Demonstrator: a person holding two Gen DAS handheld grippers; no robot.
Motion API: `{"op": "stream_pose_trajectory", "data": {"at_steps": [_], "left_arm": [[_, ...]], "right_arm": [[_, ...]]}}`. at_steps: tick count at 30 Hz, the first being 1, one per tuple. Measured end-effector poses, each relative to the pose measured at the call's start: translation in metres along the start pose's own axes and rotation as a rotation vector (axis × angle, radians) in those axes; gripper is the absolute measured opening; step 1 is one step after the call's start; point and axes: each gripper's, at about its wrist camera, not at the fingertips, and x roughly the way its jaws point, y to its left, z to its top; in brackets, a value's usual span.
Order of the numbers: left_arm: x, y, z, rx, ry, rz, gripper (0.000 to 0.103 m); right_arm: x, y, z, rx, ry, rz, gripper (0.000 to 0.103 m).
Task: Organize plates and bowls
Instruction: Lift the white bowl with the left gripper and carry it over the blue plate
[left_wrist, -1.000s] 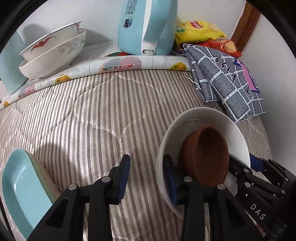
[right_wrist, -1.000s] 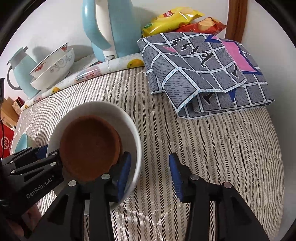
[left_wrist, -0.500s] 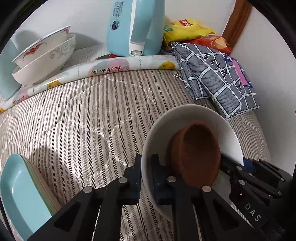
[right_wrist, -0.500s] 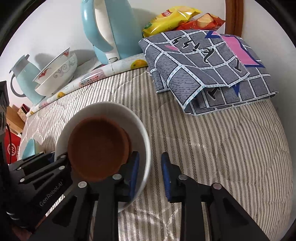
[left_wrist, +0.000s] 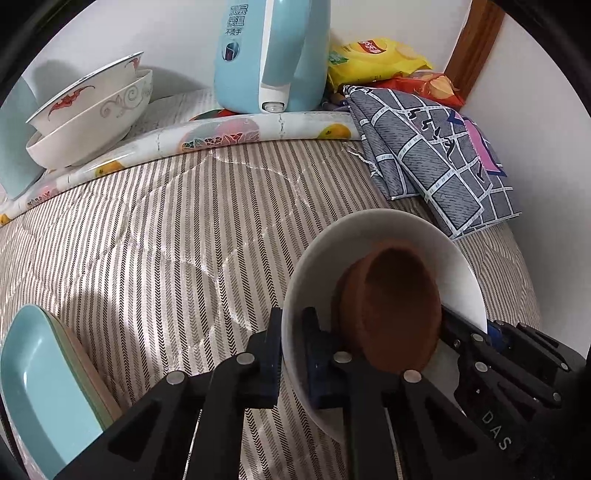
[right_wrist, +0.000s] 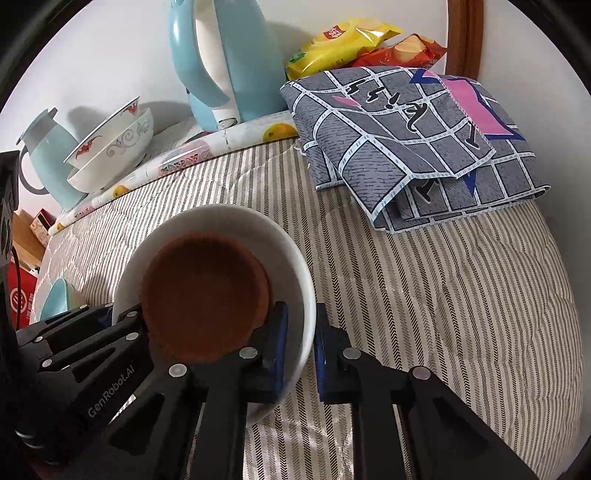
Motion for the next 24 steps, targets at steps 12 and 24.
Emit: {"op": "stream_pose_trajectory", "data": {"at_steps": [12, 24], "left_arm": [[-0.014, -0.004, -0.014, 0.002, 0.001, -0.001, 0.01], [-0.048, -0.004, -0.032, 0.005, -0.036, -0.003, 0.01]], "right_arm": [[-0.009, -0.002, -0.017, 0.04, 0.028, 0.01, 0.012], [-0.042, 0.007, -0.038, 0.042, -0.008, 0.007, 0.012]]}}
